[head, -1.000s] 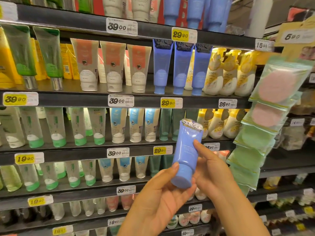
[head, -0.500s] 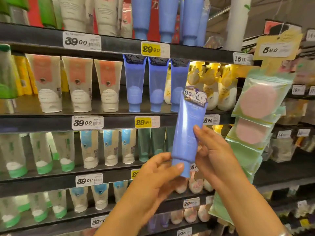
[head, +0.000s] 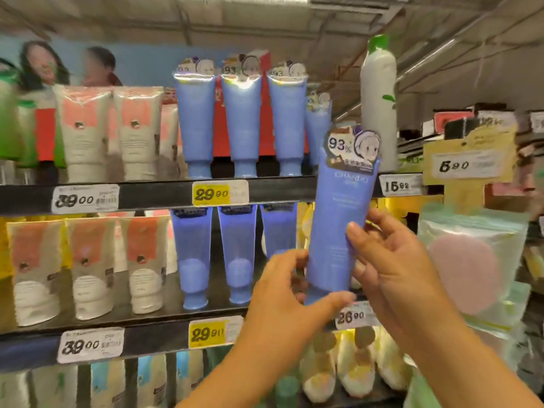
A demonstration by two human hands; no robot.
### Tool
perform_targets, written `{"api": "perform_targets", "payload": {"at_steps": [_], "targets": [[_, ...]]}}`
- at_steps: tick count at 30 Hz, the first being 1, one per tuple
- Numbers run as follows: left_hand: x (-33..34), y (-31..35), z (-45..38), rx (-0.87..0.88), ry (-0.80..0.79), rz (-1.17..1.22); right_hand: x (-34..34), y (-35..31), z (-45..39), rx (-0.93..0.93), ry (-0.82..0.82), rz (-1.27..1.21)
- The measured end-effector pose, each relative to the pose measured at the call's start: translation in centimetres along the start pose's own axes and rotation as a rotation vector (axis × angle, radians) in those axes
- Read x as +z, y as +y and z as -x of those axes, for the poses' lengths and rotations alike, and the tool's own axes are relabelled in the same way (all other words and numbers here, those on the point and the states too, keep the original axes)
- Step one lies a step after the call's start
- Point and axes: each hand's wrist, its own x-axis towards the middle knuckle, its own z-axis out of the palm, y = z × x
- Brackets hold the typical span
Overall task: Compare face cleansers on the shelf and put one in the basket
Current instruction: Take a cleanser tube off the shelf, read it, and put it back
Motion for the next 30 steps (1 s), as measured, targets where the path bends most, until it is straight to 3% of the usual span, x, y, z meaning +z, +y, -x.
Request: {"api": "perform_targets", "payload": {"at_steps": [5,12,30], "targets": [[2.0,3.3,-6.4,0.194,0.059,-0.078,-1.3,-3.2,-6.1,-0.149,-0.050,0.048],[3.0,6.4,-14.0,0.320,0.101,-0.132,-1.6,-6.1,-14.1,-0.278,-0.033,0.166],[4.5,3.7,-20.1,0.264,0.231,-0.433,-2.0,-2.4,-21.2,-0.242,-0.004,0.357]]}}
